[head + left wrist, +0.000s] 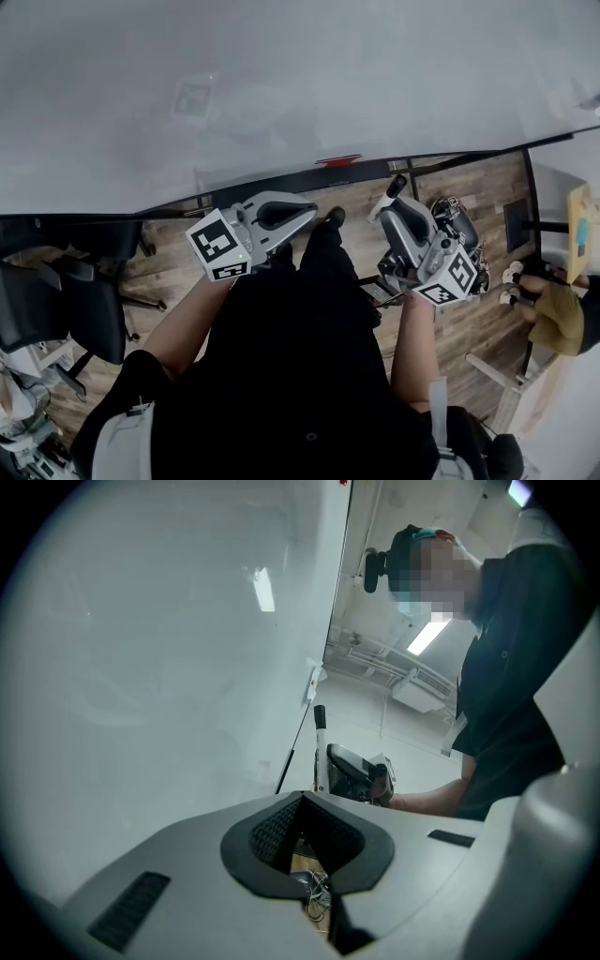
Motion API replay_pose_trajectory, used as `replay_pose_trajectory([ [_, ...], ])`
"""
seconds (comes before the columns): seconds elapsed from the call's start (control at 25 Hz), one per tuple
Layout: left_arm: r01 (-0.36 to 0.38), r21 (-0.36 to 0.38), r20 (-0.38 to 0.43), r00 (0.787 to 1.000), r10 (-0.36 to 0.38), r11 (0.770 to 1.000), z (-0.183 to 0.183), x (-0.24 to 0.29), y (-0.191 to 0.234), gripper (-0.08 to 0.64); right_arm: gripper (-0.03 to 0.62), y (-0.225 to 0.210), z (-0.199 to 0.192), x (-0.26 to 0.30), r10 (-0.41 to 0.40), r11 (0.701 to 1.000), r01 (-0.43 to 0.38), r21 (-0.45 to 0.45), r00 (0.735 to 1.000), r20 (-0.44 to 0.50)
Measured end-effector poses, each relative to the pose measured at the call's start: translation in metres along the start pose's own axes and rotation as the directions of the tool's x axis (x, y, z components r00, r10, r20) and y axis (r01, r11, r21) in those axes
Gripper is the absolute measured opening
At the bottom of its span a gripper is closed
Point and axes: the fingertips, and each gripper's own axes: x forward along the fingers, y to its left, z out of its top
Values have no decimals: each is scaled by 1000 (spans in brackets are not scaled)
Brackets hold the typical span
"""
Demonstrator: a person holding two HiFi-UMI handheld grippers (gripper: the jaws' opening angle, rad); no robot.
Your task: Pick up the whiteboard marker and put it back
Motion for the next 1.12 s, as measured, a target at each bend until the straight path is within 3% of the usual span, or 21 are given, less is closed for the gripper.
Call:
replay_pose_trajectory([
  [0.24, -42, -20, 10, 999, 43, 999, -4, -1, 9, 12, 72, -3, -14, 16, -16, 982, -19, -186, 983, -183],
  [0.52, -101, -31, 14, 995, 102, 994, -10, -2, 16, 12, 72, -15, -36, 31, -5, 945, -116, -306, 930, -368],
  [0.96, -237, -67, 38, 970, 240, 969, -17, -27, 30, 12, 72, -24, -84, 60, 34, 854, -322, -408, 818, -574],
  [1.12, -272, -81, 41, 960, 276, 959, -25, -42, 37, 12, 72, -33, -113, 63, 25, 795, -426, -431, 734, -678],
])
